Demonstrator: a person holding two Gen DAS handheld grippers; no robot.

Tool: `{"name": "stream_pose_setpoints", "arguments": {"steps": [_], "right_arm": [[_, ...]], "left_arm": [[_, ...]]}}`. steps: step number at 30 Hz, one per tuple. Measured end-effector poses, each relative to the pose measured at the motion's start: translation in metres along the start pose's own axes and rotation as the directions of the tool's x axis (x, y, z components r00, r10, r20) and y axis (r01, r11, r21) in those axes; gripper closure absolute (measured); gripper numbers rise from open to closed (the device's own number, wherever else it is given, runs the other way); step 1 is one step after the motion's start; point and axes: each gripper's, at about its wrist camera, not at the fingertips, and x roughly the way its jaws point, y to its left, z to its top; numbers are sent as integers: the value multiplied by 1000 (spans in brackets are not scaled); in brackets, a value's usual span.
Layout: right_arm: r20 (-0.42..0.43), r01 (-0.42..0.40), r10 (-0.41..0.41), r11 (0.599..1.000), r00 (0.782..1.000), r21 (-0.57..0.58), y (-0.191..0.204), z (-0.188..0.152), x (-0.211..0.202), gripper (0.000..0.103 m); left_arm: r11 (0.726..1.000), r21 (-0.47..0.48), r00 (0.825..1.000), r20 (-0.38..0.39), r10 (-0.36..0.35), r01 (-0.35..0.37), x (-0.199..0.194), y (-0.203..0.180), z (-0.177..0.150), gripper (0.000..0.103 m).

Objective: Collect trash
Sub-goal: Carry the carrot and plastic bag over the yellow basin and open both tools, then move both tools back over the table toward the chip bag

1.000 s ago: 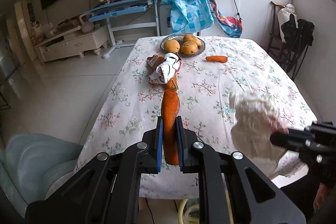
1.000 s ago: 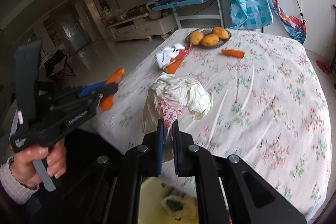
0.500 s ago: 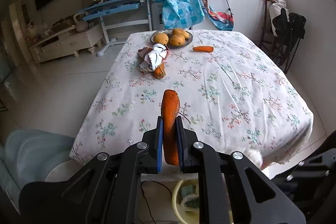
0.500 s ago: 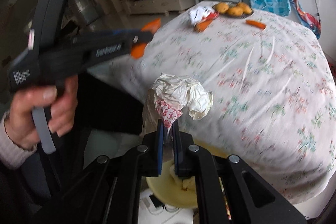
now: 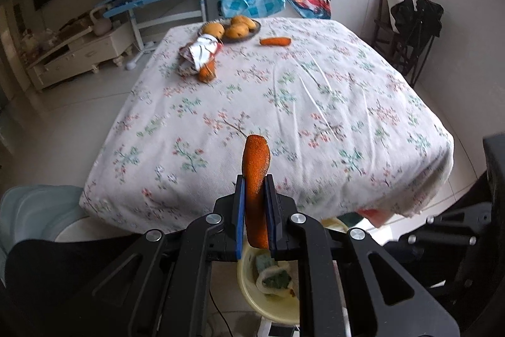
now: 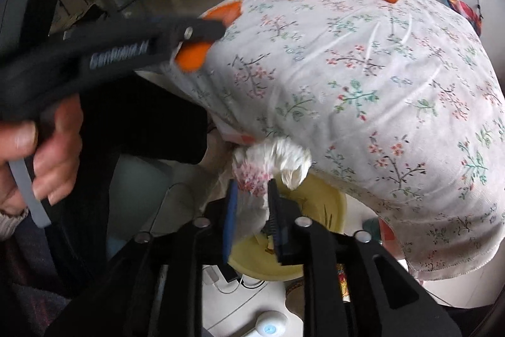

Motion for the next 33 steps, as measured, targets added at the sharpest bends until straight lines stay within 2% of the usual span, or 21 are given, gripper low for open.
{"name": "stream_pose_setpoints", "arguments": {"steps": [2,4,7,9,11,13,16,23,29,33], "right_arm": [[7,5,-5,1000,1000,10,-2,-1,-2,74],[25,22,-23,1000,999,20,-5,0,-6,63],[68,52,-56,997,996,55,-12,2,-13,53],[107,79,-90,992,990,97,-20,3,-20,48],[139,90,-109,987,984,134,-28,7,-24,45],[173,101,-131,980,976,173,-35,7,-30,40],[209,111,-154,973,966,204,-41,7,-36,35],[258,124,-192,958,947,257,-50,8,-43,28],[260,133,-211,948,942,290,-57,8,-41,26],[258,149,-226,946,939,290,-56,8,-38,24]], "left_arm": [[1000,5,1000,-17,-9,9,2,-3,-4,91],[1000,12,999,-36,-15,15,5,-7,-9,91],[1000,7,997,-69,-27,27,11,-9,-15,89],[999,6,995,-87,-41,41,16,-11,-18,78],[999,6,996,-81,-39,40,17,-12,-20,52],[999,11,997,-67,-44,45,15,-13,-21,47],[998,19,997,-63,-53,54,14,-16,-21,37],[999,0,998,-44,-50,50,14,-12,-19,23],[999,-45,1000,10,19,-19,12,1,-16,13],[995,-80,998,21,61,-59,14,11,-14,11]]}}
